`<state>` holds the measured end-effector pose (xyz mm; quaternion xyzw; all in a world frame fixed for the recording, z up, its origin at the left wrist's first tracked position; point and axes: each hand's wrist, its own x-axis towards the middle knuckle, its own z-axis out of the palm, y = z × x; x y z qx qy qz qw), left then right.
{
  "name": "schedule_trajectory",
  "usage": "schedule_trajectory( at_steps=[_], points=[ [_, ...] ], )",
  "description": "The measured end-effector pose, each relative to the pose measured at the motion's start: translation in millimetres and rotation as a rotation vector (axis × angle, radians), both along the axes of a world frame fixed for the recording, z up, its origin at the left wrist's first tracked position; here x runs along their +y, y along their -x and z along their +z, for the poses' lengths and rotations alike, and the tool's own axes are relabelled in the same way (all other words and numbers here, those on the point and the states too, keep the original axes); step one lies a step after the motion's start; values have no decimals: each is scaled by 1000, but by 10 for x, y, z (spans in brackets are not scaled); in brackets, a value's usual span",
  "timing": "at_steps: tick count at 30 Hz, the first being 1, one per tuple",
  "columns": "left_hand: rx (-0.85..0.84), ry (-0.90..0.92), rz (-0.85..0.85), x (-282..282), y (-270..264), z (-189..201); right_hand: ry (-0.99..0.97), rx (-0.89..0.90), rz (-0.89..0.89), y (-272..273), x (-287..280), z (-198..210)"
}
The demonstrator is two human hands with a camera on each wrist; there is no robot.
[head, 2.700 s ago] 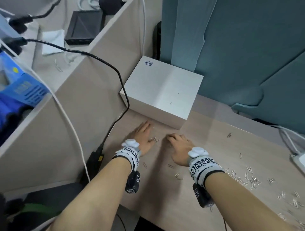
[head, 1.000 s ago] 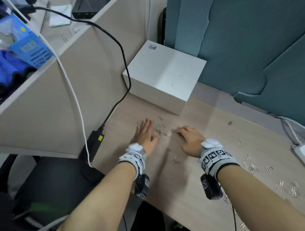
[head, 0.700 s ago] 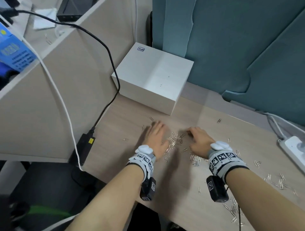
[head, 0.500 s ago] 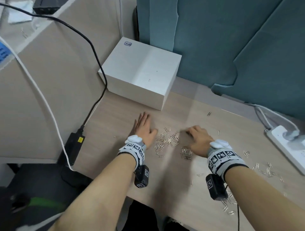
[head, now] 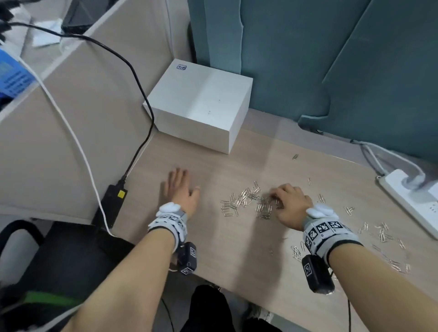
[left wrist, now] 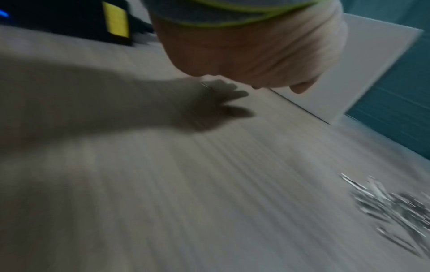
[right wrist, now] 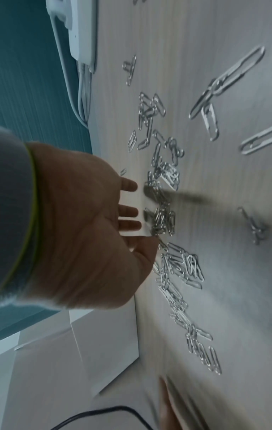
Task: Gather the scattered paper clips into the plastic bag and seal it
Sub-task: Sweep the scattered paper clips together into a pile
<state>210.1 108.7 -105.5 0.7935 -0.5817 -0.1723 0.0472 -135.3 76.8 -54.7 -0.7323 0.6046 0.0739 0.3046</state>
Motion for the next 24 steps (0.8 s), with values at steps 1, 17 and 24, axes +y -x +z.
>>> schedule_trajectory(
  at_steps=[1,17,24],
  points=[
    [44,-49,64,40,-137,-18,16,19,-21,32,12,17],
    [378,-39,-537,234,2279,-117,-49,-68,-226,1039,624,29],
    [350,-14,-721,15,2592,-32,-6,-5,-407,1480,622,78]
  ],
)
